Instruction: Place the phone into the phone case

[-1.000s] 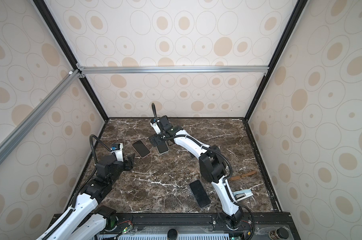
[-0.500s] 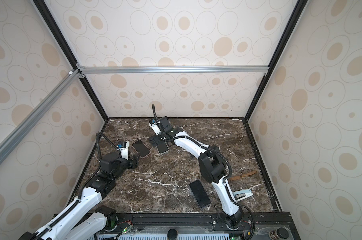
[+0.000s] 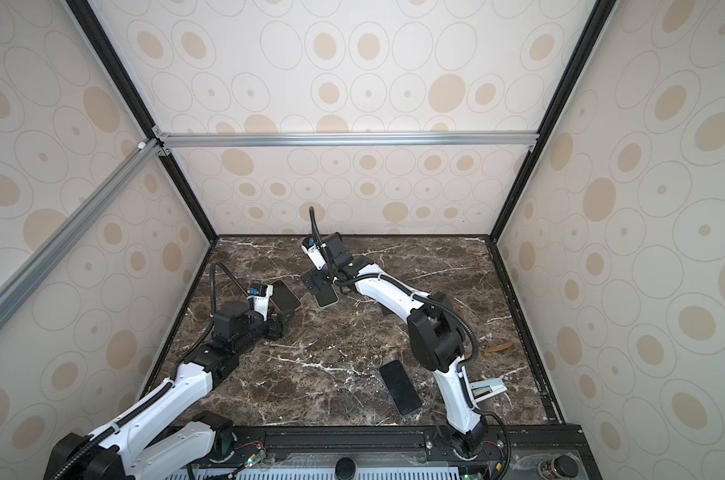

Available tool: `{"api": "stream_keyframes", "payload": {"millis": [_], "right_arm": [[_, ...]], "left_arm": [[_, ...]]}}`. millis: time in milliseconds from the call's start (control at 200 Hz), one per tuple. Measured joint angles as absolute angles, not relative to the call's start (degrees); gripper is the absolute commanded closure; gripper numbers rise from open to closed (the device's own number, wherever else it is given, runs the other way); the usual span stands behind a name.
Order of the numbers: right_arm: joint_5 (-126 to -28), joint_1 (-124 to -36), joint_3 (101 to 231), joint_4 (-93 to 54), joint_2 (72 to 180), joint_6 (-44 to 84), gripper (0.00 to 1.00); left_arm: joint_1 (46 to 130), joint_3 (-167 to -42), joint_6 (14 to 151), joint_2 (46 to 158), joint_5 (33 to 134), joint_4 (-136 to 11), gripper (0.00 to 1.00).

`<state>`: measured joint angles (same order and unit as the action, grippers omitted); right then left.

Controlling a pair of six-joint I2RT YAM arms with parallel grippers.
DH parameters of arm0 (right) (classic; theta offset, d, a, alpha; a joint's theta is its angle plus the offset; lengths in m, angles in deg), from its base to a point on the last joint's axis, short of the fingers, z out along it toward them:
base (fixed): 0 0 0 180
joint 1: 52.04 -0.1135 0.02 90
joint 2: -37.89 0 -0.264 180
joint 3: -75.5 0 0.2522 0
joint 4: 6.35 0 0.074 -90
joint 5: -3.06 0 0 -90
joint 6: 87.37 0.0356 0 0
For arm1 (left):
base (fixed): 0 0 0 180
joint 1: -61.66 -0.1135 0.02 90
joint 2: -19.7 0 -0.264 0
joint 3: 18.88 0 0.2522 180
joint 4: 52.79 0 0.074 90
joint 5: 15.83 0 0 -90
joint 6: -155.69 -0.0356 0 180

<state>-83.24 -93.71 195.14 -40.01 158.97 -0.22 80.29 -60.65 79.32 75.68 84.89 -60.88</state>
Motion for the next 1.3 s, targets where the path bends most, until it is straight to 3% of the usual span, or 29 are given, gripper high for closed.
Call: {"api": "stream_keyframes", "payload": {"millis": [935,1300], "right_arm": [[-97.03,-92.99,179.84,-43.48,143.73,3.89,0.00],[-97.40,-82.13,169.94,-47.94,133.26,15.58,0.06]], "left_arm": [[81.08,-65.72,81.96,81.91,88.60,-59.94,0.33],[85.06,-73.98,82.35,91.57,89.17,-57.51,0.32]]}}
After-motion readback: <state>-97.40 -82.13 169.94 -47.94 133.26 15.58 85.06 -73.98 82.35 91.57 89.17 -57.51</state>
